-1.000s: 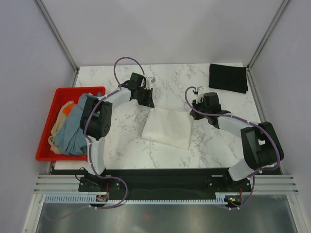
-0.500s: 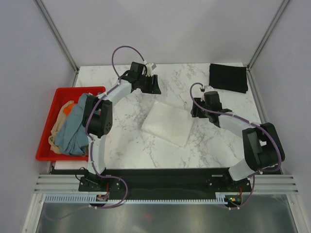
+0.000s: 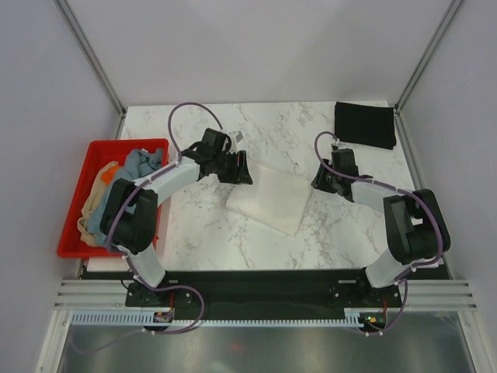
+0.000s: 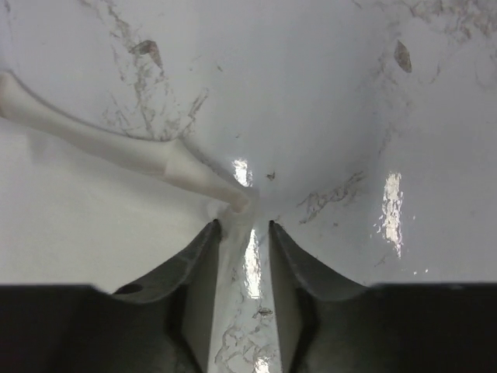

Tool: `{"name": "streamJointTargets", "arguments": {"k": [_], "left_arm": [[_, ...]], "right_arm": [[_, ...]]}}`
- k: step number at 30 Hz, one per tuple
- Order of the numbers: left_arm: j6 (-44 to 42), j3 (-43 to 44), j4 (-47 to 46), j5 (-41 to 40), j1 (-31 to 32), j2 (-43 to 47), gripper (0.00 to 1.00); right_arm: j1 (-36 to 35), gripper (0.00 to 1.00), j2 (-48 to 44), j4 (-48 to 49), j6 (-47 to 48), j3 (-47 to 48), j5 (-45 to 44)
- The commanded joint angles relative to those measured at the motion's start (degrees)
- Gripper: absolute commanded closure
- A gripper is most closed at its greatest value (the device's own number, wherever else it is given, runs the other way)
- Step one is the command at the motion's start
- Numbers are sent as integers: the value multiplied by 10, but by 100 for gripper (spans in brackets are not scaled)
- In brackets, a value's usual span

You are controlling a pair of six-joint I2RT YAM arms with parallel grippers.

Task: Fold and stack the t-shirts
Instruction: Fold the tshirt

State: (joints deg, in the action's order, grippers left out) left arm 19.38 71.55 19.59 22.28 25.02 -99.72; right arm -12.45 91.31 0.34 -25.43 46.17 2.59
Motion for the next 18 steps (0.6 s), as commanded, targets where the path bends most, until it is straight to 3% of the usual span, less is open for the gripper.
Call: {"name": "streamJointTargets", "arguments": {"k": [1, 3, 8, 11, 12, 14, 17, 18], "left_arm": [[32, -36, -5, -35, 5, -7, 43], [40, -50, -20, -46, 6, -12, 42], [47, -42, -49, -78, 4, -48, 40], [49, -10, -50, -66, 3, -59, 40], [50, -5, -49, -63, 3, -55, 39], [54, 0, -48, -58, 3, -31, 39], [61, -13, -32, -82, -1, 15, 38], [62, -18, -26, -87, -2, 29, 37]], "right_arm": [[22, 65, 26, 55, -20, -17, 17], [31, 75, 41, 66, -16, -27, 27], [42, 84, 44, 86, 4, -26, 54], [41, 79, 20, 42, 11, -3, 41], [42, 68, 12, 29, 12, 8, 39], [41, 59, -20, -25, 13, 22, 43], [41, 58, -64, -59, -3, 37, 92], [40, 64, -73, -62, -12, 41, 108]]}}
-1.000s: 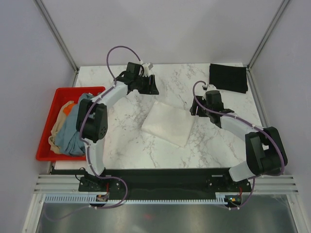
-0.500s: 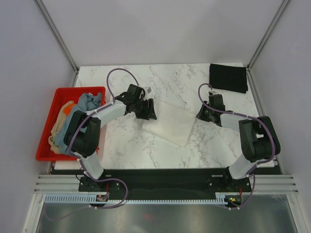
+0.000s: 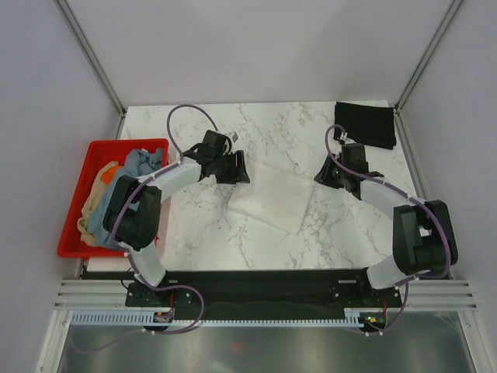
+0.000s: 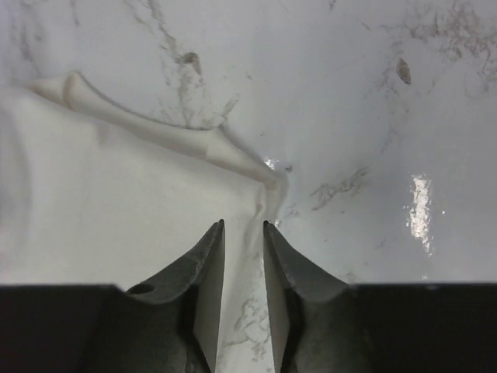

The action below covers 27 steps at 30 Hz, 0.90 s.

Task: Fold and stack the t-shirts
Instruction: Fold the tshirt

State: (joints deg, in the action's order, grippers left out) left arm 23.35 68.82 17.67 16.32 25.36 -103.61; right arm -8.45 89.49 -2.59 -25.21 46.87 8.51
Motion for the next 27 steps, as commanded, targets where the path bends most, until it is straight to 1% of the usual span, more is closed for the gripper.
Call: {"name": "streamJointTargets", "arguments": {"k": [1, 2, 3, 4, 5, 6, 7, 9, 11, 13, 14, 16, 18, 19, 23, 27], "left_arm": [[24, 4, 2, -30, -8, 81, 37], [25, -6, 4, -25, -8, 91, 37], [27, -13, 4, -15, -8, 115, 39], [34, -27, 3, 22, -8, 123, 46], [39, -33, 3, 39, -7, 130, 49], [44, -39, 3, 54, -5, 139, 51], [57, -56, -10, 82, 2, 143, 54], [68, -77, -33, 100, 12, 148, 55], [82, -108, -68, 92, 24, 145, 55], [99, -138, -97, 91, 26, 130, 55], [102, -143, -114, 87, 26, 120, 55], [103, -152, -127, 76, 26, 92, 55], [98, -153, -131, 62, 26, 74, 54], [96, -156, -131, 37, 26, 65, 54], [96, -160, -131, -5, 23, 33, 53], [115, -170, -129, -21, 22, 38, 52]], "right_arm": [[-7, 68, -62, -35, -23, 35, 69], [-14, 74, -73, -30, -33, 36, 87], [-24, 84, -78, -24, -48, 35, 107], [-48, 89, -83, -11, -60, 34, 117], [-59, 94, -85, 4, -73, 25, 129], [-66, 100, -83, 21, -111, 17, 181], [-77, 100, -78, 97, -132, 9, 208], [-85, 100, -50, 164, -169, -2, 258], [-88, 100, -18, 172, -164, 7, 265], [-82, 100, 21, 158, -121, 17, 270], [-74, 100, 37, 157, -114, 21, 280], [-46, 100, 83, 189, -116, 15, 328], [-26, 100, 109, 201, -108, 8, 335], [-23, 100, 131, 196, -99, 9, 331], [-9, 100, 168, 191, -59, 8, 319], [8, 100, 169, 166, -36, 9, 310]]}}
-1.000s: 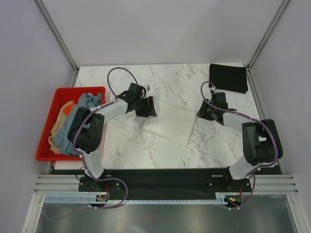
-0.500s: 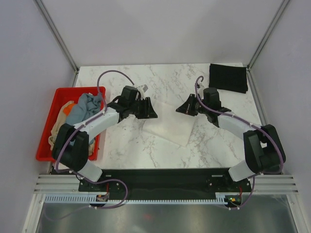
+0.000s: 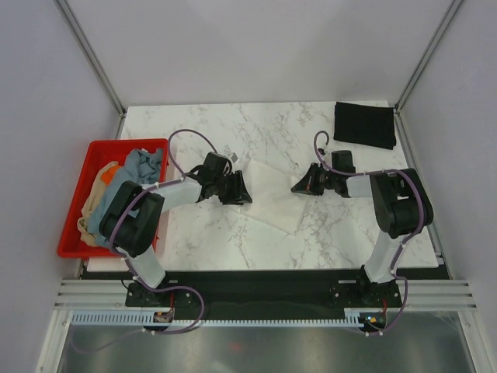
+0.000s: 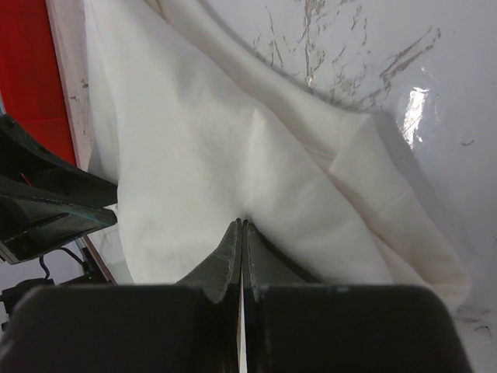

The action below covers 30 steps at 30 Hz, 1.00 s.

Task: Fold and stack the t-shirts
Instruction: Fold the tshirt, then neatly place the folded tshirt to the corner

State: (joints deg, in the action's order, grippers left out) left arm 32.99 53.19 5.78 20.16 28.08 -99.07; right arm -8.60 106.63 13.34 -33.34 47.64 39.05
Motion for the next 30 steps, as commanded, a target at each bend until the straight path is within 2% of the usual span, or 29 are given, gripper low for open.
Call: {"name": "streamJointTargets", "arguments": {"k": [1, 8, 15, 18, 25, 28, 30], "left_arm": [[22, -17, -10, -58, -5, 0, 51], [30, 17, 5, -29, -5, 77, 48], [37, 7, 9, -21, -5, 70, 48], [36, -9, 11, -28, -6, 58, 48], [36, -30, 15, -57, -25, 39, 48], [38, -23, 34, -58, -39, 44, 48], [34, -1, 55, -51, -43, 64, 48]], "right_arm": [[10, 100, -18, -1, 49, 3, 2], [-11, 94, -128, -60, 22, 7, -9], [-90, 91, -185, -48, -8, -61, 5], [-94, 91, -185, -38, -7, -100, 7], [-94, 94, -170, -74, 30, -164, -58], [-94, 94, -210, -105, 35, -164, -86], [-94, 90, -258, -150, 34, -154, -113]]}}
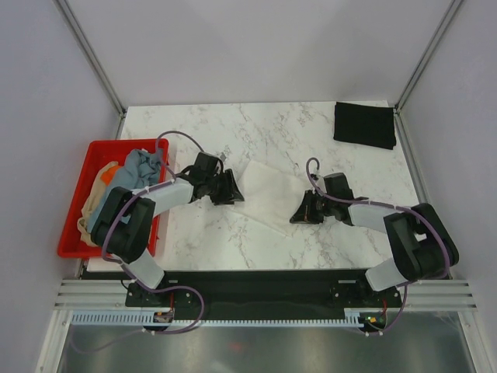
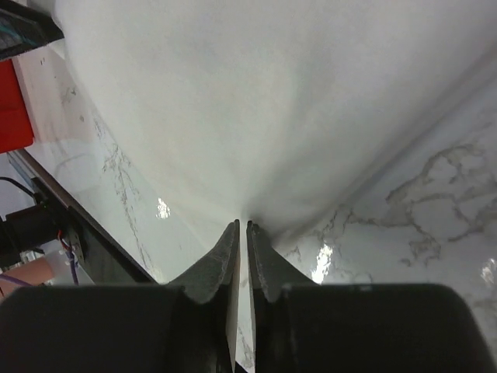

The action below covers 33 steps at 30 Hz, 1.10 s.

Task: Fold and stack the t-shirts
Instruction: Neatly place the folded tshirt to the corner

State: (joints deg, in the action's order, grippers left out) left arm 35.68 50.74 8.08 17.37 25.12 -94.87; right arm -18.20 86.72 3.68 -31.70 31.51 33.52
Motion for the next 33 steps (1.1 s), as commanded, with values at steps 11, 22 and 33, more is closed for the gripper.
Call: {"name": "streamJointTargets", "arguments": {"k": [11, 22, 33], "left_arm": [[-34, 103, 136, 41, -18, 134, 44], [-61, 60, 146, 94, -62, 197, 44], [-54, 55, 145, 109, -68, 169, 44]], "right_arm": [[8, 32, -154, -161, -57, 75, -348], [80, 30, 55, -41, 29, 136, -184], [113, 46, 131, -35, 89, 173, -114]]}}
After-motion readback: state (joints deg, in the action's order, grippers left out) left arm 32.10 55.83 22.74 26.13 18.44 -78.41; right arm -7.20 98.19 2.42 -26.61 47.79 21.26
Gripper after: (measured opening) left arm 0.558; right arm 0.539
